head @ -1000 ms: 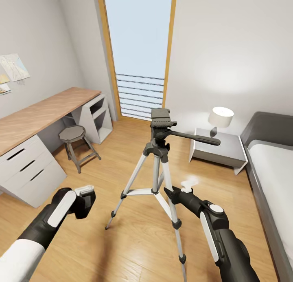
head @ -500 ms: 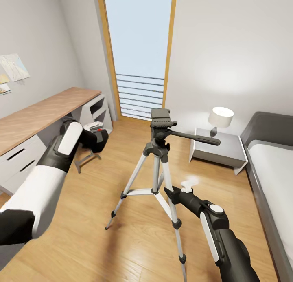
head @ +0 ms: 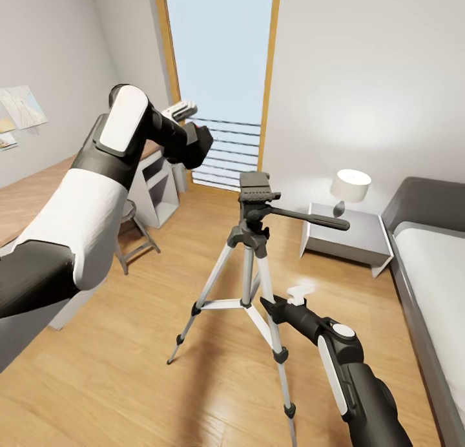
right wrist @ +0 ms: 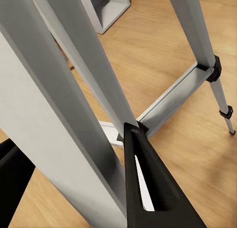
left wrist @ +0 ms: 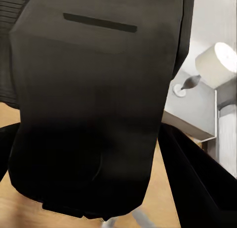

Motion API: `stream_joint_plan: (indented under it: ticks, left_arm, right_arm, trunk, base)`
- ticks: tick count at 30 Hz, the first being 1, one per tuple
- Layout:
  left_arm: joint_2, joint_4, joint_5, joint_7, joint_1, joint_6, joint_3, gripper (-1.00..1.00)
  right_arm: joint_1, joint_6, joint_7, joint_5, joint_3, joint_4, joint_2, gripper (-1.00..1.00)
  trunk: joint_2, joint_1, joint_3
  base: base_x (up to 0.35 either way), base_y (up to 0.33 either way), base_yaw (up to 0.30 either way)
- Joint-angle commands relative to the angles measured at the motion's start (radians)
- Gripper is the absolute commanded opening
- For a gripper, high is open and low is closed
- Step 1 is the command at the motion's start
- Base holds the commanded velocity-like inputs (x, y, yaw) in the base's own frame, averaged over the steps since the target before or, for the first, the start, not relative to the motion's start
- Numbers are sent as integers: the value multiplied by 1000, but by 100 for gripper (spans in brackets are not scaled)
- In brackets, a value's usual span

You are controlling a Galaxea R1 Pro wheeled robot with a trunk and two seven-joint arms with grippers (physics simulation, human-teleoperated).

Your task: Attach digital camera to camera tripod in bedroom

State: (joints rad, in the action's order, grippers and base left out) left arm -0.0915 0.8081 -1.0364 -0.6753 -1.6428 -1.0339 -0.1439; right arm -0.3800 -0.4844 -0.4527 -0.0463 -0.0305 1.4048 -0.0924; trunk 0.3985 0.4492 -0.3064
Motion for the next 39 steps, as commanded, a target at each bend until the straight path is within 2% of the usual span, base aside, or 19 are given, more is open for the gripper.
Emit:
stream_joint_plan:
  ticks: [1,7,21,29,39]
  left_arm:
    - [-4,3,-11,-9,-3,-3,-2,-100]
    - [-31,12,-25,-11,-9,-3,-9,-100]
    - [-41,15,-33,-12,-11,0,-7,-100]
    - [-66,17,-27,-15,-11,1,-12,-100]
    - [-74,17,-36,-12,-12,1,-14,-100]
  right_arm:
    - [0,-7,-9,-14,-3,-47,-1,-100]
    - [-1,-6,-9,-15,-3,-46,-1,-100]
    - [0,-6,-8,-15,-3,-46,-1,-100]
    - [0,-5,-8,-15,-3,-46,-1,-100]
    - [0,-5,-8,-15,-4,-46,-1,-100]
  trunk:
    - [2,1,-2]
    - [2,1,-2]
    - [2,1,-2]
    - [2,1,-2]
    - [2,1,-2]
  base:
    - [0,0,0]
    - [0,0,0]
    - [0,0,0]
    - [0,0,0]
    - [0,0,0]
